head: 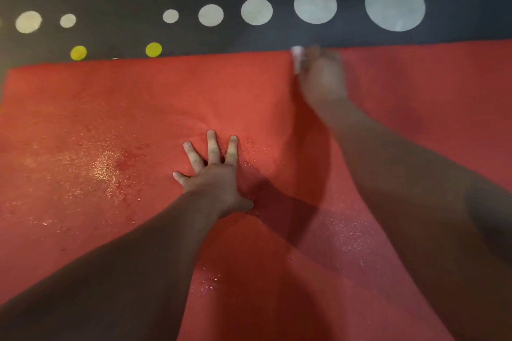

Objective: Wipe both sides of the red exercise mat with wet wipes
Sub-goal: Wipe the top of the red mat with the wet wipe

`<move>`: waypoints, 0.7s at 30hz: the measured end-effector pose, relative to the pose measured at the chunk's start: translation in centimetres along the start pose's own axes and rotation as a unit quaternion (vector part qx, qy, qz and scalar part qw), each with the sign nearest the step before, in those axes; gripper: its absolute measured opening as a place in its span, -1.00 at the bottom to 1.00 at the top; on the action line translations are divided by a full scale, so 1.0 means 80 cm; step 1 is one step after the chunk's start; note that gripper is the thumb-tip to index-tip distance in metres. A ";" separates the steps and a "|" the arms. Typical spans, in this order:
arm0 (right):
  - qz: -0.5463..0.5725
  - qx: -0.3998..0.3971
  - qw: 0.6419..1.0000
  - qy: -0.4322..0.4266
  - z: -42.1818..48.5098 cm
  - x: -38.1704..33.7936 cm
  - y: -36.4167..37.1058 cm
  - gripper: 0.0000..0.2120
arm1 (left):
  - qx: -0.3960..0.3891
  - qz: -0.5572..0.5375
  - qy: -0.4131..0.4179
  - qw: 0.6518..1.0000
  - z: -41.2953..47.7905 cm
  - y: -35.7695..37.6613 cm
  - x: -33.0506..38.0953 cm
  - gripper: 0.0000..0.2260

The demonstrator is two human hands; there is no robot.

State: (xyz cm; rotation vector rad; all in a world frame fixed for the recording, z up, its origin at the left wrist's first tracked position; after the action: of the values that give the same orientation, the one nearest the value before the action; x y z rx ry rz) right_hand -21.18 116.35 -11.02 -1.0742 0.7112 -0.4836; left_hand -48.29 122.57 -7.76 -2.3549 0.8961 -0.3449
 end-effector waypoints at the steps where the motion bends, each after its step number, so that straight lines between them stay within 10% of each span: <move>1: -0.031 -0.013 0.998 0.048 -0.001 0.033 -0.004 -0.66 | -0.001 -0.001 -0.001 1.000 0.000 0.000 0.000 0.31; 7: -0.068 0.000 0.991 0.112 -0.020 0.035 -0.007 -0.63 | 0.007 0.003 0.004 1.000 0.000 0.001 0.001 0.31; 16: 0.130 -0.099 0.960 -0.226 -0.051 -0.117 0.024 -0.76 | 0.008 0.011 -0.004 1.000 -0.002 -0.001 0.001 0.32; 21: -0.012 -0.063 0.998 0.020 0.018 -0.061 0.030 -0.72 | 0.000 0.011 -0.017 1.000 0.002 0.001 0.004 0.33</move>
State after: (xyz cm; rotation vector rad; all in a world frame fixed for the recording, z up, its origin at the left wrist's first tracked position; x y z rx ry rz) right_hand -23.42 121.54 -11.41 -1.1958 0.7720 -0.4866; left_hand -48.05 122.41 -7.88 -2.3412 0.9057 -0.2958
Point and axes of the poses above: each hand's wrist, its own z-axis towards the middle knuckle, its own y-axis out of the palm, x = y × z, the point moved 2 cm from there along z, towards the middle knuckle, and after that the axes turned 3 degrees about -y, right-handed, at the moved point
